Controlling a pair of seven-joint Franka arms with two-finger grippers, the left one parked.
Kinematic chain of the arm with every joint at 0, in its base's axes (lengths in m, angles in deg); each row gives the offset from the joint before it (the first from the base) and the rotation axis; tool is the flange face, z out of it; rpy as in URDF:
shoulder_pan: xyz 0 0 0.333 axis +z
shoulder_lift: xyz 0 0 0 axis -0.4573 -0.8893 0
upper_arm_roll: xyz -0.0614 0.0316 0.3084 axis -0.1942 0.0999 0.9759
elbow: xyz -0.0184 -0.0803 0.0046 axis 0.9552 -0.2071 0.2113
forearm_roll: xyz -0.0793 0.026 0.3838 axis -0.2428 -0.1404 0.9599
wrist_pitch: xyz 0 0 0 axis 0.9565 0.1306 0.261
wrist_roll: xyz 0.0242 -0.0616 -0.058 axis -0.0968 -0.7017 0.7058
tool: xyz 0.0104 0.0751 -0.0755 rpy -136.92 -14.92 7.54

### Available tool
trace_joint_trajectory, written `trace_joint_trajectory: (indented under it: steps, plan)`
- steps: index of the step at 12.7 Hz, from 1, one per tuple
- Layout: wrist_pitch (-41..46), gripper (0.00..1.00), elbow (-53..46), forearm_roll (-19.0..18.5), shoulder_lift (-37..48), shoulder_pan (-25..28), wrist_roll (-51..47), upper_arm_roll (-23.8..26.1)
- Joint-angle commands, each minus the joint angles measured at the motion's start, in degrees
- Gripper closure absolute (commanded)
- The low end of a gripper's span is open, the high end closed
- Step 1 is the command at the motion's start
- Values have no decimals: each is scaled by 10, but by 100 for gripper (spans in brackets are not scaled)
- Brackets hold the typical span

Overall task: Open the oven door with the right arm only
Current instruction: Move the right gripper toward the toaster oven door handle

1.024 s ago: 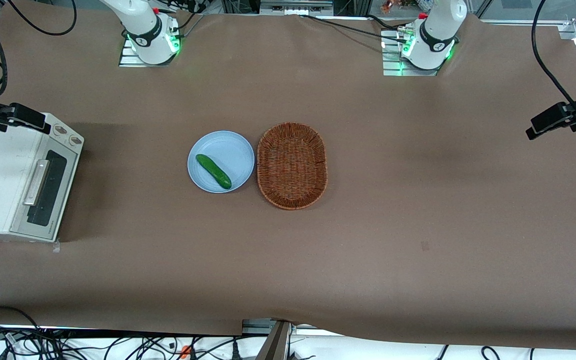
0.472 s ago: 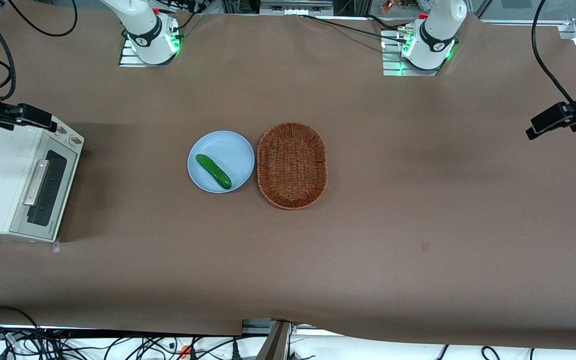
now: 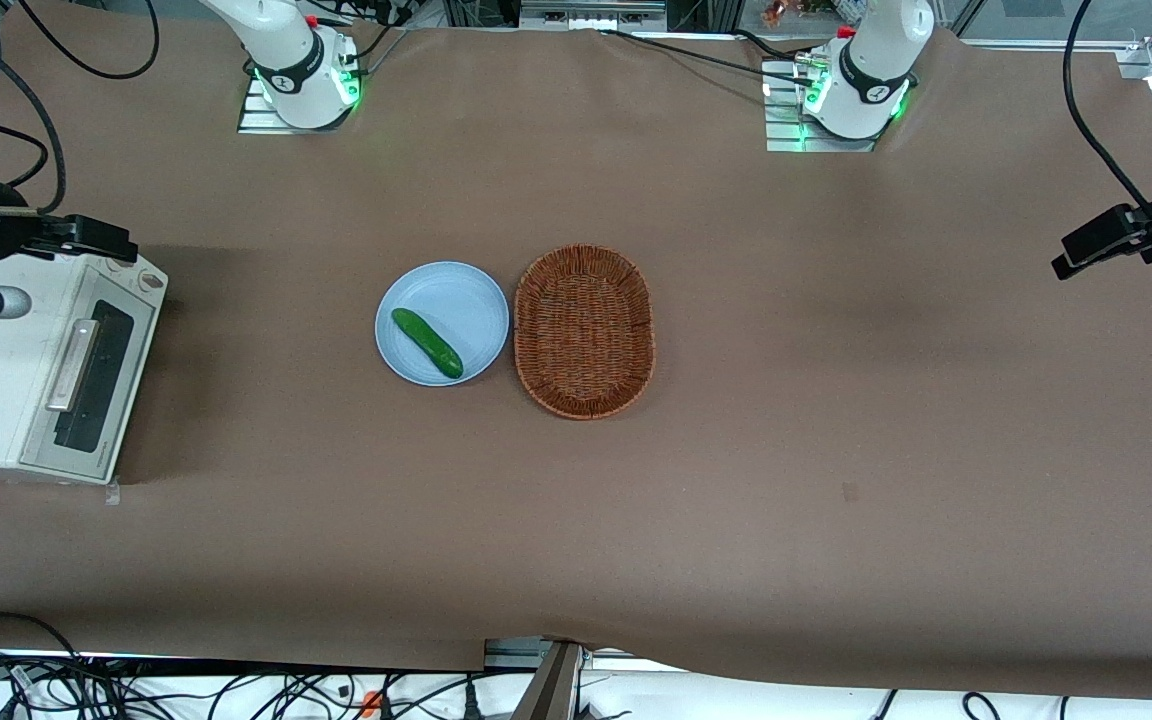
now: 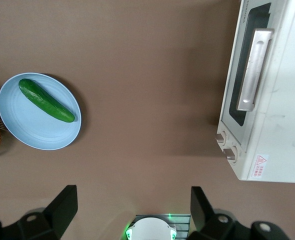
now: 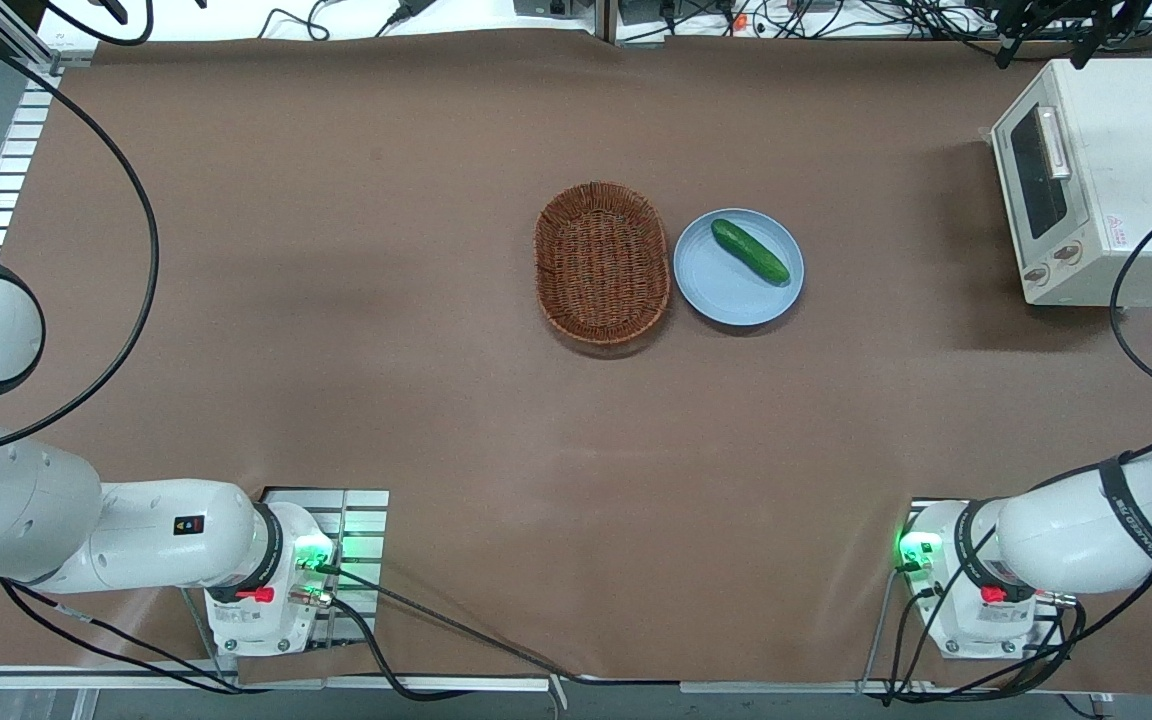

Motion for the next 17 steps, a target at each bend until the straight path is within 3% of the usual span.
trace_joint_trajectory:
  steps: [1, 3, 5, 7, 11, 14, 17]
  plan:
    - [4, 9, 6, 10, -18, 1, 2, 1]
    - [2, 38, 14, 3, -36, 1, 3, 1]
    - [-6, 62, 23, -4, -54, 1, 5, 1]
    - [-27, 82, 32, -48, -76, 13, 36, 1]
    - [-130, 100, 106, -127, -81, 19, 93, 1]
    - [-176, 100, 131, -231, -96, 19, 165, 1]
    - [-193, 100, 131, -269, -111, 16, 211, 0]
